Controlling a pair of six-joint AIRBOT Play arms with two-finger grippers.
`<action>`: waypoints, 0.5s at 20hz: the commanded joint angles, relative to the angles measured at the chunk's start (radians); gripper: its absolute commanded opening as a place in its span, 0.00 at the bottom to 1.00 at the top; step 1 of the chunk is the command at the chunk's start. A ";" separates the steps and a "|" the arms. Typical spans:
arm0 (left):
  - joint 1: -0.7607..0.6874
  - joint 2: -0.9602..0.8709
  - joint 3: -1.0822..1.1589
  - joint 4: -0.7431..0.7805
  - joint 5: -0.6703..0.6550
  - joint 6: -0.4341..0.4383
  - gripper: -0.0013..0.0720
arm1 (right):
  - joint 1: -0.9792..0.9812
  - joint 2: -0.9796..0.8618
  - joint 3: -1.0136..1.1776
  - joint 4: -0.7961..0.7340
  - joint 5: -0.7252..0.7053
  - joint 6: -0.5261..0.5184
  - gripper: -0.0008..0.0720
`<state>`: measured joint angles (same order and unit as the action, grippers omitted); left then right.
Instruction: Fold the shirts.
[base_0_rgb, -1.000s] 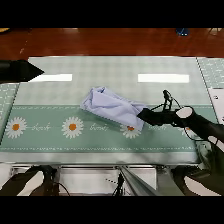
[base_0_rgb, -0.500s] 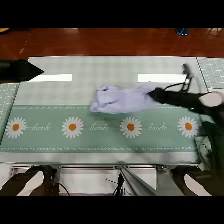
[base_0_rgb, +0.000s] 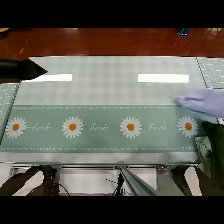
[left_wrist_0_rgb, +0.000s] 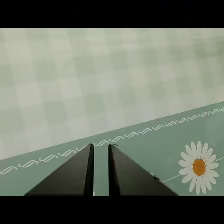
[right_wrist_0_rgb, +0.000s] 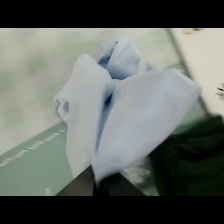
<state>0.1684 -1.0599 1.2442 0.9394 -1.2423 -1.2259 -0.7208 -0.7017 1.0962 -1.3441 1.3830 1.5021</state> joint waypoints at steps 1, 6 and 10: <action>0.000 -0.052 0.000 0.000 0.004 0.009 0.21 | -0.230 0.039 0.029 -0.177 0.148 0.011 0.03; 0.000 -0.127 0.000 0.000 0.036 0.015 0.21 | -0.364 0.019 0.027 -0.269 0.244 0.004 0.03; 0.000 -0.170 0.000 0.000 0.098 0.040 0.21 | -0.375 0.007 0.027 -0.431 0.322 0.002 0.03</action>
<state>0.1684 -1.1980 1.2442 0.9394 -1.1912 -1.1988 -1.0695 -0.6891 1.1221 -1.6344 1.6314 1.5043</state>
